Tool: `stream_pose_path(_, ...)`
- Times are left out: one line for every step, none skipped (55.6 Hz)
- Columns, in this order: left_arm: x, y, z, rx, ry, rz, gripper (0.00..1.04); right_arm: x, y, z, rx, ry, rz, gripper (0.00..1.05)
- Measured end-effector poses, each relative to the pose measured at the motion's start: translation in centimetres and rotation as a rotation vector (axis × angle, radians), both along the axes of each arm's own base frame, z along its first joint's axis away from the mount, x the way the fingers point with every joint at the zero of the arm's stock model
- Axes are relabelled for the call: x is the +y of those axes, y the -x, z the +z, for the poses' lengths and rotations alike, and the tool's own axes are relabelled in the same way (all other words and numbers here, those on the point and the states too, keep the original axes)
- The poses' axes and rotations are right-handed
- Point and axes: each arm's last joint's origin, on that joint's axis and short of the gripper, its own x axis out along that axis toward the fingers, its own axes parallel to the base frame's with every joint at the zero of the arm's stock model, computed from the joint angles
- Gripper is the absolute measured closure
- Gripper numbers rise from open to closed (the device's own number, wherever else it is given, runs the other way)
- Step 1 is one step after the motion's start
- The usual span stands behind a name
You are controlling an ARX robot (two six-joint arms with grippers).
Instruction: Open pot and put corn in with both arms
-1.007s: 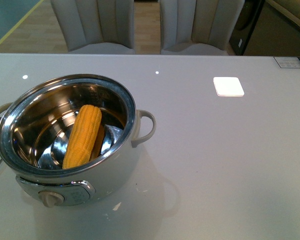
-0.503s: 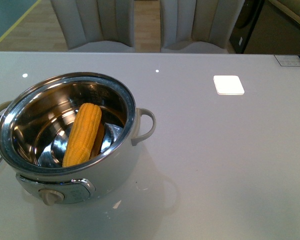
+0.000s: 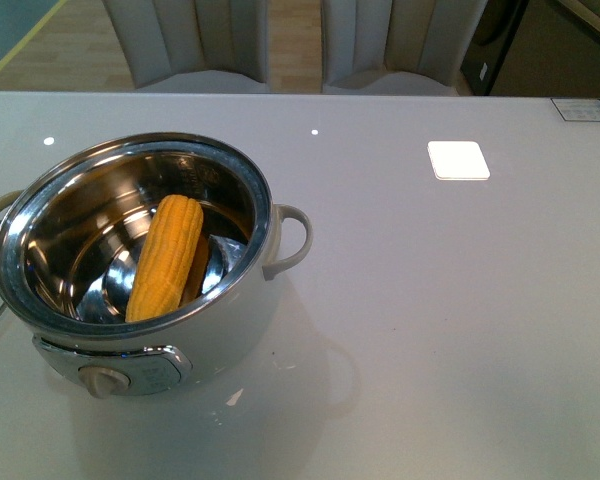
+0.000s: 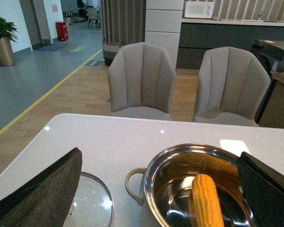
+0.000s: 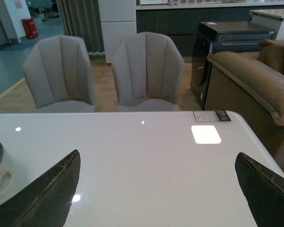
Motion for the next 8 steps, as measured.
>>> stream_pose_path(0.0, 0.0, 0.0, 0.0, 0.0, 0.0, 0.07, 0.0, 0.0, 0.0, 0.0, 0.0, 0.0, 0.09)
stream_pose_path(0.0, 0.0, 0.0, 0.0, 0.0, 0.0, 0.07, 0.0, 0.0, 0.0, 0.0, 0.0, 0.0, 0.09)
stream_pose_path(0.0, 0.0, 0.0, 0.0, 0.0, 0.0, 0.07, 0.0, 0.0, 0.0, 0.0, 0.0, 0.0, 0.09)
stream_pose_path(0.0, 0.0, 0.0, 0.0, 0.0, 0.0, 0.07, 0.0, 0.0, 0.0, 0.0, 0.0, 0.0, 0.09)
stream_pose_path(0.0, 0.0, 0.0, 0.0, 0.0, 0.0, 0.07, 0.0, 0.0, 0.0, 0.0, 0.0, 0.0, 0.09)
stream_pose_path(0.0, 0.0, 0.0, 0.0, 0.0, 0.0, 0.07, 0.0, 0.0, 0.0, 0.0, 0.0, 0.0, 0.09)
stream_pose_path(0.0, 0.0, 0.0, 0.0, 0.0, 0.0, 0.07, 0.0, 0.0, 0.0, 0.0, 0.0, 0.0, 0.09)
stream_pose_path(0.0, 0.0, 0.0, 0.0, 0.0, 0.0, 0.07, 0.0, 0.0, 0.0, 0.0, 0.0, 0.0, 0.09)
